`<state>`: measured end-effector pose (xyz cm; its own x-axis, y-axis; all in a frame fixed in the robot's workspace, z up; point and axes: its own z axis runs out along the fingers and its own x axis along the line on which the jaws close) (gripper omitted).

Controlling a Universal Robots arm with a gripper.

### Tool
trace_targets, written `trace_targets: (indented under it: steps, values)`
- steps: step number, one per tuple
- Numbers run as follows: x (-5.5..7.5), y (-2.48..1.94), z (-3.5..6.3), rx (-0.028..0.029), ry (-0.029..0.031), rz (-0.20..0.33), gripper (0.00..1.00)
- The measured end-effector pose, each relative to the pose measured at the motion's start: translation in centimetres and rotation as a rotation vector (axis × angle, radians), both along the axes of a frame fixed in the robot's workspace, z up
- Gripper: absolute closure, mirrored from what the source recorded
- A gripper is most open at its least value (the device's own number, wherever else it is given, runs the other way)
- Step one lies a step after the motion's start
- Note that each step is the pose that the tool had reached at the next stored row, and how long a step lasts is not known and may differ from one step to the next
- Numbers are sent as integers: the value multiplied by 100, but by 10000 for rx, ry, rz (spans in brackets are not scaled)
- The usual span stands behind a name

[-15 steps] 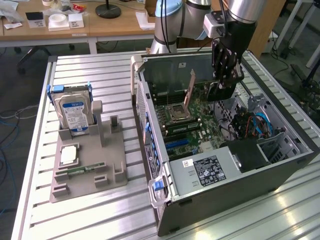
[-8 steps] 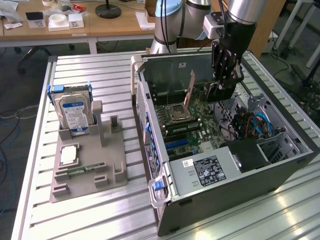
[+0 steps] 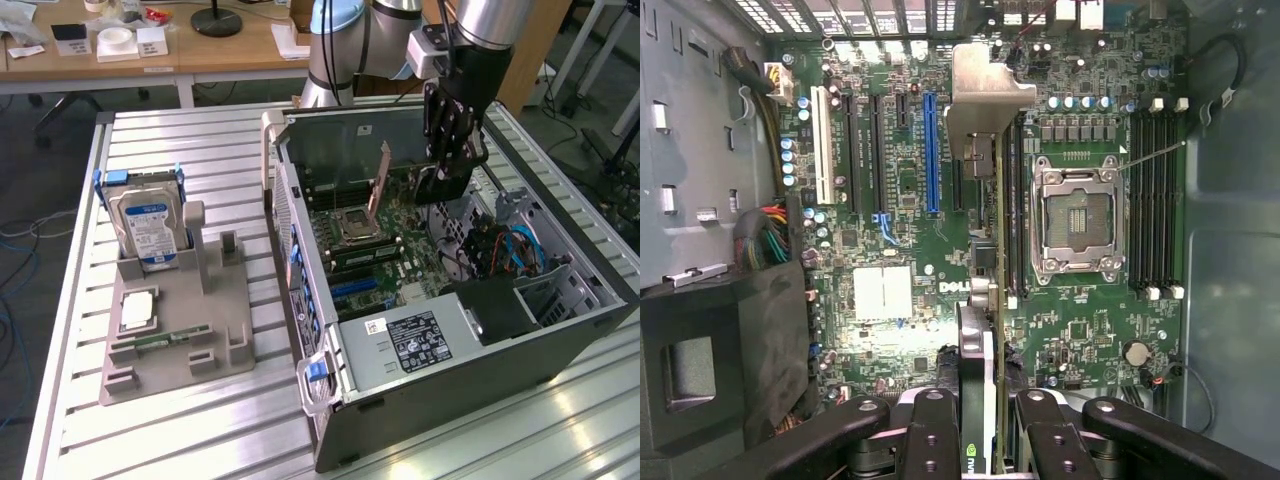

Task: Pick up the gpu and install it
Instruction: 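Insert the gpu into the slot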

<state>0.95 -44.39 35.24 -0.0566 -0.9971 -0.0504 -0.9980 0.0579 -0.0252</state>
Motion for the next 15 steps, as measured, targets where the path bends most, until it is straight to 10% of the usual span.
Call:
trace_targets:
  steps: [15]
  values:
    - [0,-7,-8,0,-1,1,73]
